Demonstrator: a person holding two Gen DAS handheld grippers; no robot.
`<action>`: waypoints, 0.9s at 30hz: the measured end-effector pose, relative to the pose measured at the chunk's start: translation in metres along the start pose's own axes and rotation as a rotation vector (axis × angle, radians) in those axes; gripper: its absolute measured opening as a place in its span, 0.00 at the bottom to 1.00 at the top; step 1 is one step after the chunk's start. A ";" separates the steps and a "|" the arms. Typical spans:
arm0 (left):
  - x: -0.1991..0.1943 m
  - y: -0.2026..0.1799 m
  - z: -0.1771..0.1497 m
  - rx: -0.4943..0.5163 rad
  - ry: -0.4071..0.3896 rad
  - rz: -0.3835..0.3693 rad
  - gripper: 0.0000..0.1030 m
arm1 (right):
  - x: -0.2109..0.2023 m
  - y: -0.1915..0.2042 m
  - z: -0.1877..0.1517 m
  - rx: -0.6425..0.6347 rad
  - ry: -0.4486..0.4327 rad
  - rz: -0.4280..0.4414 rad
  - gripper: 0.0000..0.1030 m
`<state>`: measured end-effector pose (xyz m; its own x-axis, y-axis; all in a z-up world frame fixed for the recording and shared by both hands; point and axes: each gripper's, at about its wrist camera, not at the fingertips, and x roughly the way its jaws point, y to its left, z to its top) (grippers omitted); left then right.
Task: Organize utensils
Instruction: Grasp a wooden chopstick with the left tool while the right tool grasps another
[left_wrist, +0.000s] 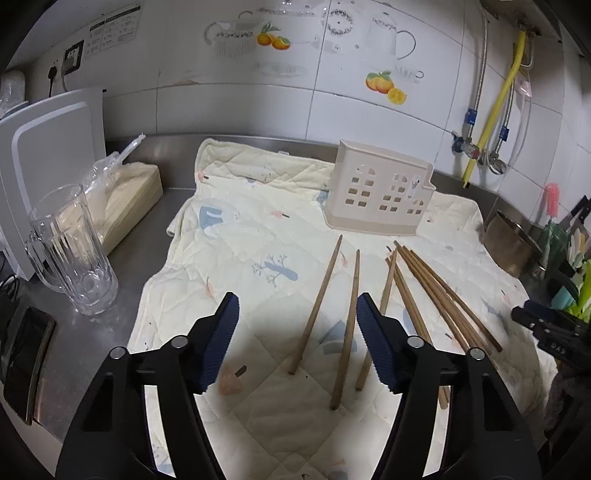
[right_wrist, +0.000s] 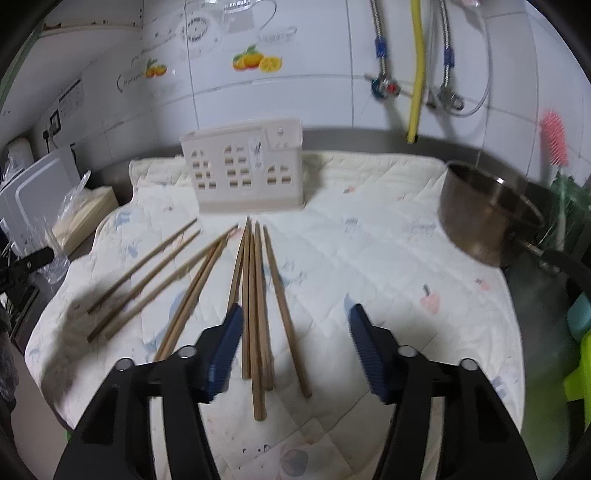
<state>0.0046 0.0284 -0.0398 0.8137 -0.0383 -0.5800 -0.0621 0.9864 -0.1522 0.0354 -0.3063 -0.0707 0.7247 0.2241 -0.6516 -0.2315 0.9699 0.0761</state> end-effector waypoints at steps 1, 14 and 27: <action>0.001 0.000 -0.001 0.002 0.004 0.000 0.59 | 0.000 0.000 0.000 0.000 0.000 0.000 0.45; 0.011 0.002 -0.012 0.023 0.054 -0.031 0.53 | 0.042 0.003 -0.004 -0.053 0.087 0.038 0.24; 0.023 -0.013 -0.025 0.068 0.110 -0.146 0.42 | 0.068 0.007 -0.005 -0.099 0.137 0.023 0.07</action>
<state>0.0090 0.0111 -0.0712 0.7431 -0.1953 -0.6401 0.0943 0.9775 -0.1887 0.0795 -0.2853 -0.1182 0.6250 0.2247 -0.7476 -0.3151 0.9488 0.0218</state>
